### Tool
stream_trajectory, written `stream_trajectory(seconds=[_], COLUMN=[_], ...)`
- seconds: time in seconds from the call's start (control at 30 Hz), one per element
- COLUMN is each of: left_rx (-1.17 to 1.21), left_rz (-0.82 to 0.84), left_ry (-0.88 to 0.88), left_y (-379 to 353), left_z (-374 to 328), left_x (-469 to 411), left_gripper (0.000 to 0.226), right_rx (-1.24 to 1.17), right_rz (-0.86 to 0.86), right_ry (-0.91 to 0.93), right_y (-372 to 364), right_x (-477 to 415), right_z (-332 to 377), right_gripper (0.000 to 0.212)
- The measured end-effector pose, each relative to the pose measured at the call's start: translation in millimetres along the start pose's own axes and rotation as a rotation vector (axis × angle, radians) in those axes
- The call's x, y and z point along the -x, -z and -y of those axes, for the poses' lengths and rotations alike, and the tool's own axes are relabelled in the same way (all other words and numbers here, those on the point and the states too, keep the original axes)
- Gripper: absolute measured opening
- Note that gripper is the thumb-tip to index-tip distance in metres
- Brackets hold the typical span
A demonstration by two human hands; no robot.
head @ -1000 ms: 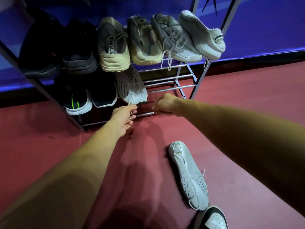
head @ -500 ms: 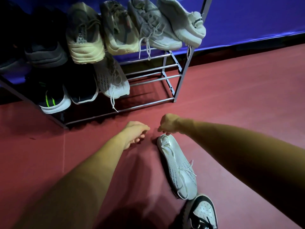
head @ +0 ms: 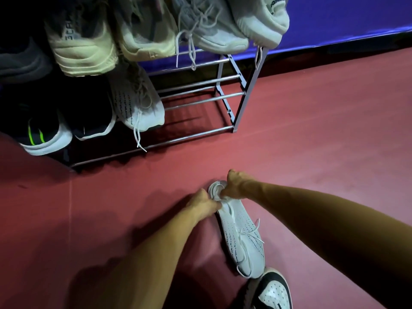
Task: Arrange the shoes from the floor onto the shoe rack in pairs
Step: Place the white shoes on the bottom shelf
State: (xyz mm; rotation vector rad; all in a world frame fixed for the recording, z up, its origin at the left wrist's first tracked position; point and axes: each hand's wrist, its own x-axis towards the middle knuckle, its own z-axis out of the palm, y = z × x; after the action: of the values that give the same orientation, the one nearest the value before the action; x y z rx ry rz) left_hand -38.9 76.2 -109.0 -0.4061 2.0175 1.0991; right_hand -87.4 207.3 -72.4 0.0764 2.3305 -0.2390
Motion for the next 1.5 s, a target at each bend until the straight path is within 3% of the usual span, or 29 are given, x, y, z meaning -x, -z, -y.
stream_trajectory(seconds=[0.07, 0.1, 0.23, 0.5, 0.63, 0.9, 1.03, 1.17, 1.27, 1.33, 1.5], left_rx=[0.014, 0.015, -0.035, -0.066, -0.016, -0.139, -0.29, -0.387, -0.454, -0.391, 0.138], left_rz=[-0.023, -0.037, -0.094, -0.101, -0.109, -0.154, -0.309, -0.41, -0.432, -0.376, -0.232], left_ry=[0.014, 0.017, -0.002, -0.014, -0.026, -0.048, -0.064, -0.173, -0.168, -0.153, -0.142], left_y=[-5, -6, -5, 12, 27, 70, 91, 122, 150, 163, 178], left_z=[1, 1, -1, -2, 0, -15, -35, -64, -87, -100, -121], left_x=[-6, -7, -6, 1, 6, 52, 81, 111, 145, 163, 194], left_gripper=[0.058, 0.057, 0.026, 0.006, 0.024, 0.026, 0.073, 0.051, 0.055, 0.058, 0.036], right_rx=[0.029, 0.043, 0.098, 0.138, 0.11, 0.166, 0.24, 0.157, 0.103, 0.018, -0.148], right_rz=[0.03, 0.036, 0.019, 0.027, -0.018, -0.063, -0.084, -0.207, -0.288, -0.324, -0.54], right_ry=[0.034, 0.056, 0.104, 0.123, 0.148, 0.196, 0.26, 0.305, 0.328, 0.348, 0.356], right_y=[-2, -2, 1, 27, 36, 55, 77, 113, 140, 153, 166], right_x=[-4, -6, -6, 6, 21, 66, 99, 129, 156, 170, 187], right_z=[3, 6, 16, 28, 41, 69, 82, 92, 98, 101, 104], right_gripper=[0.044, 0.038, 0.018, 0.033, 0.034, 0.031, 0.026, 0.025, 0.014, 0.012, 0.021])
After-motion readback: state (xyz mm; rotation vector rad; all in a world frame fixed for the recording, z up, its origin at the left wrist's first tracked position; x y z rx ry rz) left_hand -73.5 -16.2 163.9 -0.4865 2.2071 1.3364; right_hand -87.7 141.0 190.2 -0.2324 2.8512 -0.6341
